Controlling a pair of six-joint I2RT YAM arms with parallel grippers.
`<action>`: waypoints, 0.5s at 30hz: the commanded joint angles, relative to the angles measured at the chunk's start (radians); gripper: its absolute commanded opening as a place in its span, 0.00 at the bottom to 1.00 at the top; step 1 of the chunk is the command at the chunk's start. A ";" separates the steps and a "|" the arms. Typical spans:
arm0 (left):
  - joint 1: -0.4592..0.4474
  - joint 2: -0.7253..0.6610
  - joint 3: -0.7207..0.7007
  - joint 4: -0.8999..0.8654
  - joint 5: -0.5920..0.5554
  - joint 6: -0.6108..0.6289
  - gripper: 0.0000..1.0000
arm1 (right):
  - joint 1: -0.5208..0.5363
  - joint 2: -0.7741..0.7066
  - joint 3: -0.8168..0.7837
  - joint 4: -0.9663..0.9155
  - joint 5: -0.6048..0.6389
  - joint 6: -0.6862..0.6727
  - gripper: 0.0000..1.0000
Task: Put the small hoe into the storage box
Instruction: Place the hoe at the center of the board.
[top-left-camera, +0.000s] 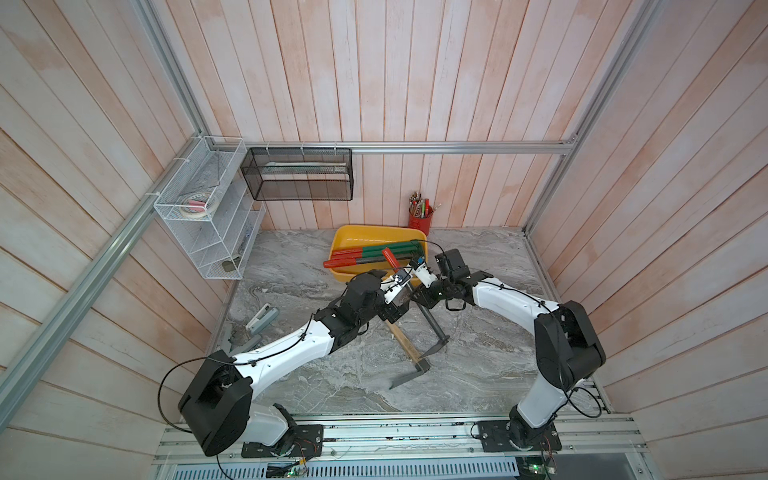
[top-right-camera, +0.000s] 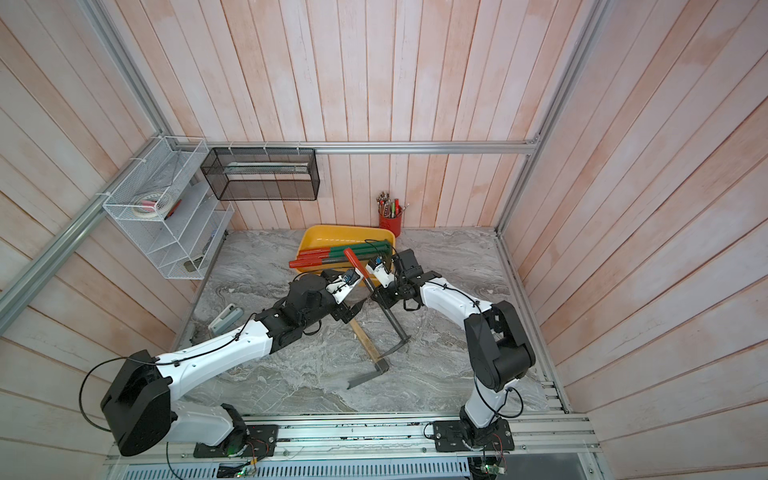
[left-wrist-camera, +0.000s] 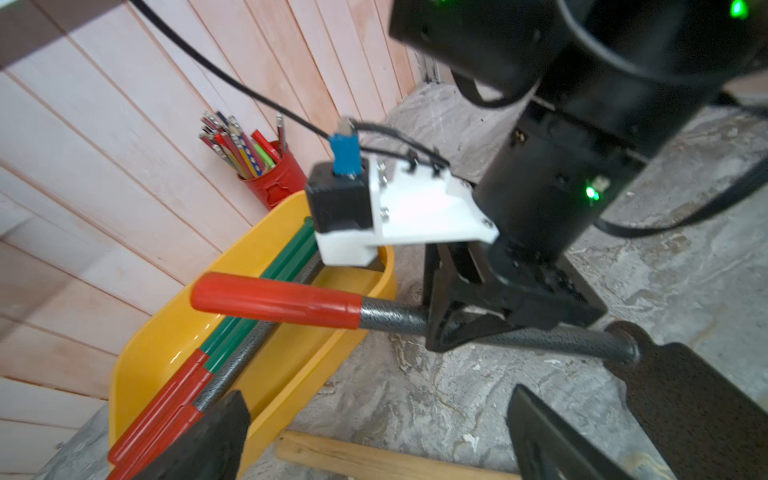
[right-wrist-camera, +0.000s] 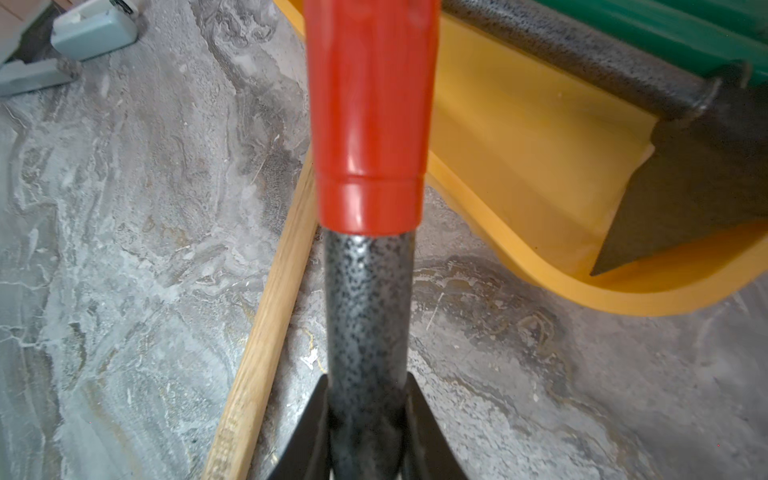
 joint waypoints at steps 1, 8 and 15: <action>0.020 -0.036 -0.036 0.035 0.012 -0.055 0.99 | 0.022 0.044 0.027 -0.065 0.089 -0.050 0.00; 0.051 -0.063 -0.075 0.045 0.026 -0.089 0.99 | 0.074 0.087 0.036 -0.107 0.167 -0.122 0.00; 0.058 -0.058 -0.086 0.054 0.036 -0.099 0.99 | 0.144 0.148 0.049 -0.123 0.214 -0.147 0.00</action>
